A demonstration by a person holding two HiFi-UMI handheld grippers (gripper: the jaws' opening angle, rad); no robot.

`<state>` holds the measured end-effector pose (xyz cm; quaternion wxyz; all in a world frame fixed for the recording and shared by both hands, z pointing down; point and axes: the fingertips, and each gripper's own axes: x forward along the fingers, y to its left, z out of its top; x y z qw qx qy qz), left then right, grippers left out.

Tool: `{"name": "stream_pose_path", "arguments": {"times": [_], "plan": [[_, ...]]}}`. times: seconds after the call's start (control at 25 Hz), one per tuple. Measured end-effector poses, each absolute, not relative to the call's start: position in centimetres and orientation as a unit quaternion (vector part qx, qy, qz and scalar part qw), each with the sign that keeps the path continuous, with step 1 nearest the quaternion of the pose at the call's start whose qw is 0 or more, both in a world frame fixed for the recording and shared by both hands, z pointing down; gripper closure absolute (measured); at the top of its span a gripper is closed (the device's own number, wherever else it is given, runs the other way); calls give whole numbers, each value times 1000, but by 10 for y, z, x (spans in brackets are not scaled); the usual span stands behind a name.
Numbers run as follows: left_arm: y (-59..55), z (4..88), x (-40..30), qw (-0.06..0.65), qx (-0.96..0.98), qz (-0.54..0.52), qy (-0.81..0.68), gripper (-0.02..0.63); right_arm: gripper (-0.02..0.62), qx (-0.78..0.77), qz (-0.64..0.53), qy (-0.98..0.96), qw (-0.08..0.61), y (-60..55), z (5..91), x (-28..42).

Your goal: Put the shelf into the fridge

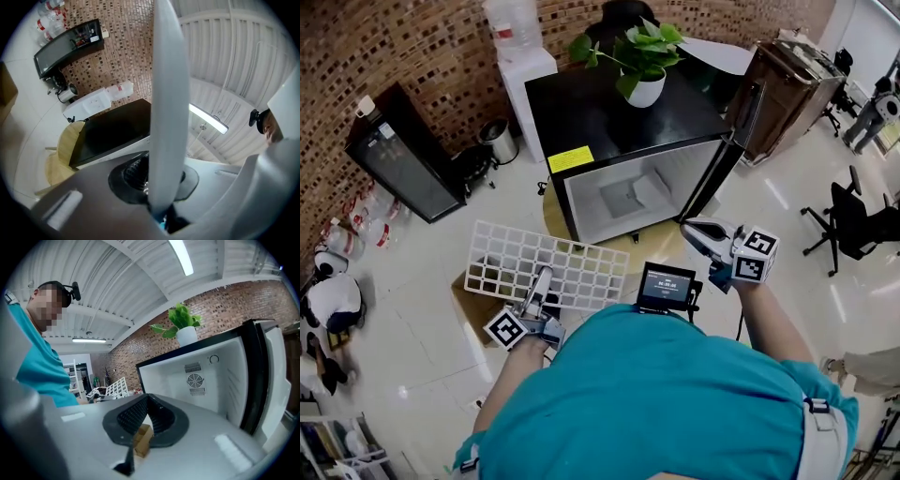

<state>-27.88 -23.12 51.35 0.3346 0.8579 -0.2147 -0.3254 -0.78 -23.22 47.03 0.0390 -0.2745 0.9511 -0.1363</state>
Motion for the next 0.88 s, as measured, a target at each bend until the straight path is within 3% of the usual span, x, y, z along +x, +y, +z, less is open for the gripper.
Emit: {"name": "stream_pose_path", "arguments": {"times": [0.44,0.68,0.88], "plan": [[-242,521,-193,295,806,-389,-336,572,594,-152,-124,980,36,-273,496,94],[-255,560,-131,352,764,-413,-349,572,594,-130,-150,979,36,-294,518,139],[-282,582,-115,424,719,-441,-329,572,594,-140,-163,976,37,-315,516,134]]}}
